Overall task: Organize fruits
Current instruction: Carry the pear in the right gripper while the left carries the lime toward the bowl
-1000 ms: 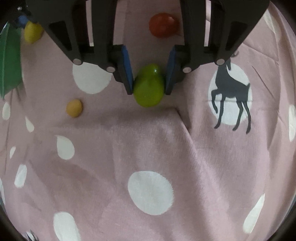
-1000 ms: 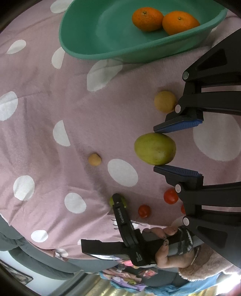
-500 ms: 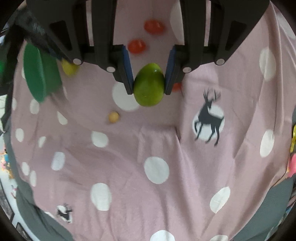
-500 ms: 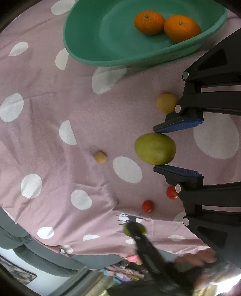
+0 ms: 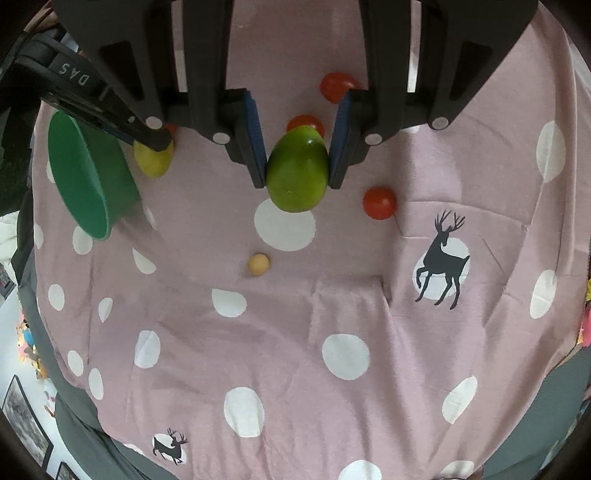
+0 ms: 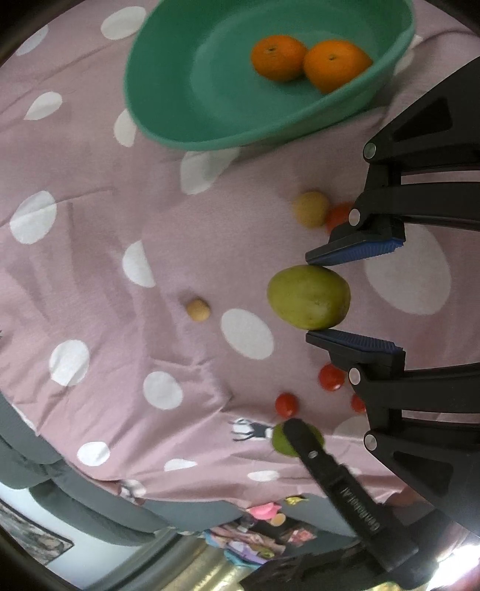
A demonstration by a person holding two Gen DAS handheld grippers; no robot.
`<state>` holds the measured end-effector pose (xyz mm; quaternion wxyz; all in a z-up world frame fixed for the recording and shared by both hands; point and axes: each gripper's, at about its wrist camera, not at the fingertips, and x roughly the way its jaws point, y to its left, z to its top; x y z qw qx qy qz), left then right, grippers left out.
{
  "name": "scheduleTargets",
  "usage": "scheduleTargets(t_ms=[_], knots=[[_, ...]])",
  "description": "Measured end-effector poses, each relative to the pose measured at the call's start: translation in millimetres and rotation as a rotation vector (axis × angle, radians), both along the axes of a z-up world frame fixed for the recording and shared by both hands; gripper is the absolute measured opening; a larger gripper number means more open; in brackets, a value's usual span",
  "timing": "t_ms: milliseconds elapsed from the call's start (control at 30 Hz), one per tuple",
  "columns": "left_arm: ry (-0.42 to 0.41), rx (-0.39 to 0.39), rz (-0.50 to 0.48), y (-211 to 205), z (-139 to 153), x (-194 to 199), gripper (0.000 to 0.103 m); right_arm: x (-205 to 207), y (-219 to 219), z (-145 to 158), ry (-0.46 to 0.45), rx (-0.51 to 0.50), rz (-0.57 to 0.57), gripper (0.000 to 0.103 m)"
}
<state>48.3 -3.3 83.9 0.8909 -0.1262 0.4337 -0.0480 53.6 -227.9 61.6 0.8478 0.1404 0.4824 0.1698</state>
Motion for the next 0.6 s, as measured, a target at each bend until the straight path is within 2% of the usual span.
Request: scheduleTargets(t_ms=[467, 600], knots=[[-0.019, -0.032, -0.052, -14.2, 8.1, -8.8, 0.033, -8.6, -12.8, 16.0, -0.058, 0.026, -0.027, 0.037], [-0.023, -0.018, -0.066, -21.2, 9.6, -9.2, 0.033, -7.9, -20.2, 17.3, -0.065, 0.031, -0.047, 0.037]])
